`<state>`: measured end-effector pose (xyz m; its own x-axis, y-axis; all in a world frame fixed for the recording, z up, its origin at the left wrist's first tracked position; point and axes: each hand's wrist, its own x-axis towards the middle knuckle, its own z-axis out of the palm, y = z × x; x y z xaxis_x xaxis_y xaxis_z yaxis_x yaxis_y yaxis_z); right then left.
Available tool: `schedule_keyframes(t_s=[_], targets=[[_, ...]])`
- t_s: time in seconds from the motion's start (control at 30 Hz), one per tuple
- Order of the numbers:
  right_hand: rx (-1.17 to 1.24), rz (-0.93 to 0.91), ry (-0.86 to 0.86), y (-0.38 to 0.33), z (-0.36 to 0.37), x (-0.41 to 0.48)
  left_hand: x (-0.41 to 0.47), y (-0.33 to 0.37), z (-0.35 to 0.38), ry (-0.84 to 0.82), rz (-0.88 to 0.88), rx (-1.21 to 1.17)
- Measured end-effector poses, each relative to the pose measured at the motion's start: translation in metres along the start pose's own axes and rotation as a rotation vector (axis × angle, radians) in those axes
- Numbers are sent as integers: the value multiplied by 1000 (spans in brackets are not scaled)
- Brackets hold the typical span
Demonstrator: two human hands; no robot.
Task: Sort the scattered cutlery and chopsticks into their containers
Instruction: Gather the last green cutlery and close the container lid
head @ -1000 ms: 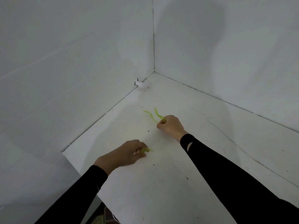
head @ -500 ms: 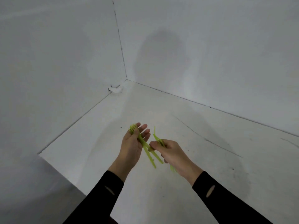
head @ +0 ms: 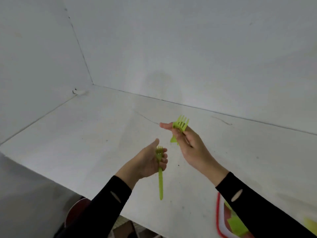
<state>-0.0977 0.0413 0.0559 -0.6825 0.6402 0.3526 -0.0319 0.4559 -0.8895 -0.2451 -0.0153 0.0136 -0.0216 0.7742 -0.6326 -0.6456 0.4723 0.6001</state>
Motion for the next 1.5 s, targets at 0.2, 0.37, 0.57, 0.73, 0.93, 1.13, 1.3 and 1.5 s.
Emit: schedule_keyframes(t_s=[0.2, 0.37, 0.57, 0.73, 0.93, 1.13, 1.3, 1.5], targets=[[-432, -278, -238, 15, -43, -122, -18, -71, 82, -314, -76, -16], [-546, -135, -232, 21, -100, -186, -15, -109, 118, -119, 32, -82], [-466, -93, -127, -3, -131, -223, -11, -139, 144, -128, 122, 92], [-404, -14, 54, 5, -125, -240, -17, -157, 180, -35, 98, 109], [-546, -32, 502, -7, -149, -222, -7, -153, 196, -8, 196, 61], [-856, 207, 354, 9, -137, -209, 5, -145, 218, -12, 312, -75], [-1025, 245, 379, 14, -124, -193, 17, -137, 224, -57, 307, -119], [-979, 236, 492, 20, -130, -187, 29, -126, 230, -49, 312, 66]])
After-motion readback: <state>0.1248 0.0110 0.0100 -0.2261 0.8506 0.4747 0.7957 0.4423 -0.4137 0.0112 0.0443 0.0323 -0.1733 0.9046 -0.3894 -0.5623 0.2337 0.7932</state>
